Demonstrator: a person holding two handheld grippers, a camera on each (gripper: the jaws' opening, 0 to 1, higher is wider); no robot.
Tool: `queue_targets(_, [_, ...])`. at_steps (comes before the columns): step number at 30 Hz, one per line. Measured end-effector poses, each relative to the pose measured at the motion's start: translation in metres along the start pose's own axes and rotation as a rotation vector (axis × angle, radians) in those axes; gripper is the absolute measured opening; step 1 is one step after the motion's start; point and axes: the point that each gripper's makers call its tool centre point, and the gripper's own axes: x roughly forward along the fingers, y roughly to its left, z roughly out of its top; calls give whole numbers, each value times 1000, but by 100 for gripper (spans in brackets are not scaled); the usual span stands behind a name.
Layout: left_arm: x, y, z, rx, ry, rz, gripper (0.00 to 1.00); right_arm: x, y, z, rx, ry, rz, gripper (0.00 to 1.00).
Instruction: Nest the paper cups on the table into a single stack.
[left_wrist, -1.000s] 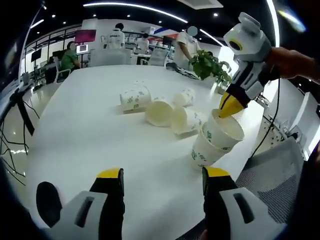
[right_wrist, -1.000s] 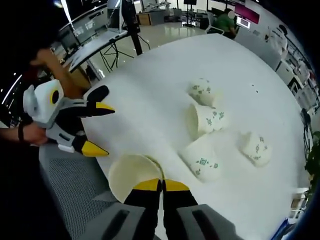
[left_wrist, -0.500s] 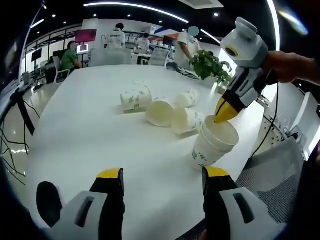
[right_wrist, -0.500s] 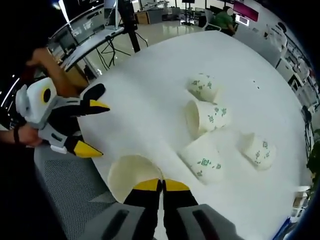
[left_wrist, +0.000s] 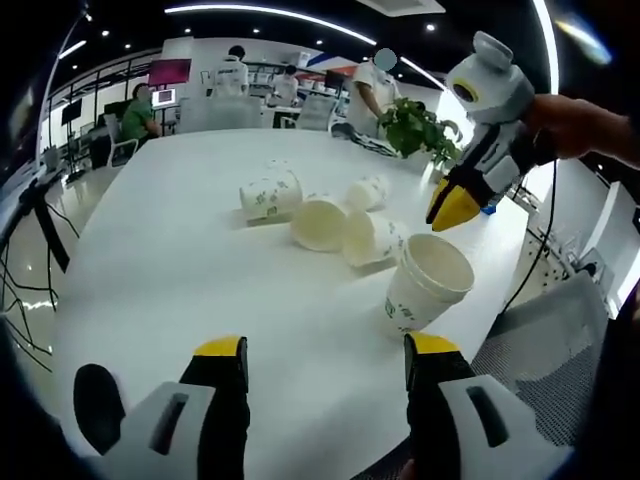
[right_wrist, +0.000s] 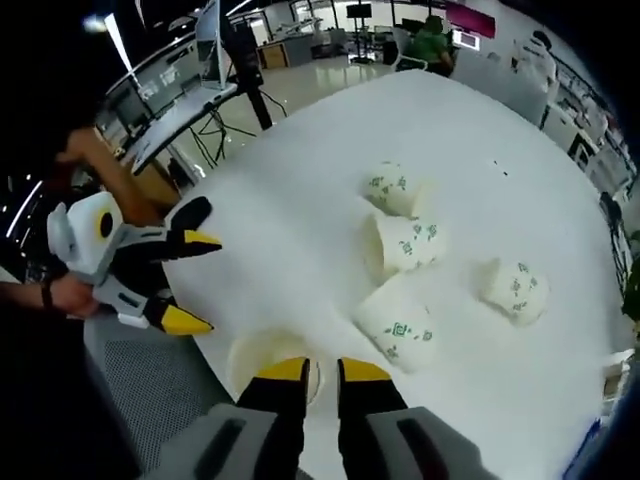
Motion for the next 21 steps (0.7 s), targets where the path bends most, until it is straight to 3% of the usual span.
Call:
queue_targets(8, [2,1,-2,3,5,2,62,-24,-53,9,120,-148,-73,13])
queue_targets(9, [2,2,-2,3,6,3,62,-28,-74,10,147,-177,-103,14])
queue_targets(12, [2,3,-4,4,9,6,62,-32,-105,8,163,-201,-149,18])
queue_targets(14, [2,3,-4,5,12,9,62,-37,-111,0,186,-214,-173,22])
queue_targets(16, [2,3,-4,6,15,12,62,-38,-140,2,209,-232,-194,24])
queue_targets(20, [2,3,-4,17,21,18,62,-37,-164,-2,236,-253,-206,28])
queue_targets(21, [2,3,-2,23,23,21,62,-40,-161,-4,240,-255,-208,30])
